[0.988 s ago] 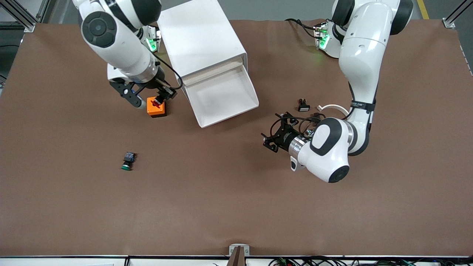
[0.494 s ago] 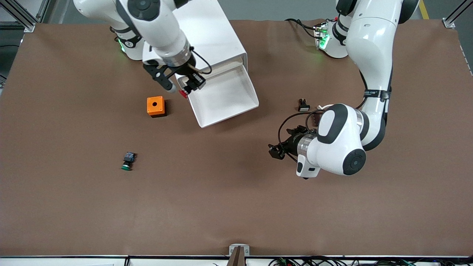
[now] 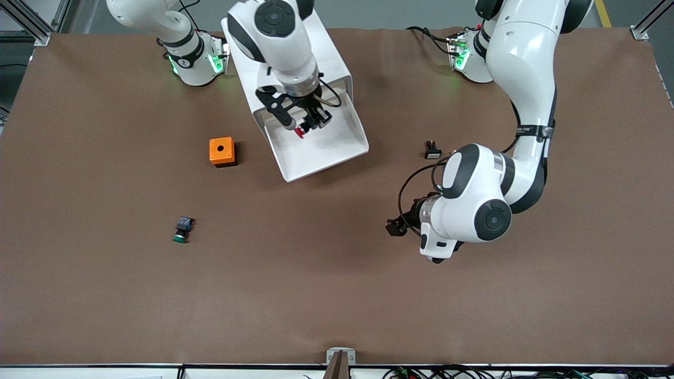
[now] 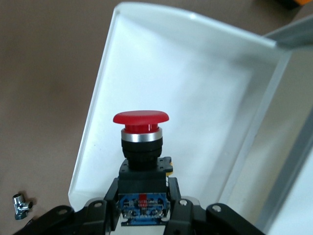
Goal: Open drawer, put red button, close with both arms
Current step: 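Carry the red button over the open drawer with the right gripper, then lower the red button into the drawer and open the right gripper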
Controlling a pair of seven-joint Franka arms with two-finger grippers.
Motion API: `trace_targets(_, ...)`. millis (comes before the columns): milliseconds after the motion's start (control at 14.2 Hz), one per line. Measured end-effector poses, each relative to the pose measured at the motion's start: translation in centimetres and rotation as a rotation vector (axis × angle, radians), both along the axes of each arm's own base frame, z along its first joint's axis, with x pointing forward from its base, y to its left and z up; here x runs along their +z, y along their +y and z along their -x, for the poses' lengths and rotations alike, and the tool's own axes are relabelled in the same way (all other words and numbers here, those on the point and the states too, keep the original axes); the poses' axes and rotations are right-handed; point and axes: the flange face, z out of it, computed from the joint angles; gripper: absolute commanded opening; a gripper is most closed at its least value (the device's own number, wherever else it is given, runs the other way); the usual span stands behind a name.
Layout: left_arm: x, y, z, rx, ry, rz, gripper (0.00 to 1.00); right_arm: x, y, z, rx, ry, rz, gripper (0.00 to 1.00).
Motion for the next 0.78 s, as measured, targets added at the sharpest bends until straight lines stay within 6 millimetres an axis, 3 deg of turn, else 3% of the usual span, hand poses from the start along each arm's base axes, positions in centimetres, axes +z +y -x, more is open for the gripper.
trace_targets(212,0.4,-2.5,0.6,-0.072,-0.113,-0.093,1.0,-2.7,2.0,1.1,-0.018,-0.003,0.013,0.0)
trace_targets(776,1.0,-8.0,3.8,-0.204,-0.183,-0.145,1.0,-5.4,3.3,1.8,-0.022,0.005,0.033,0.0)
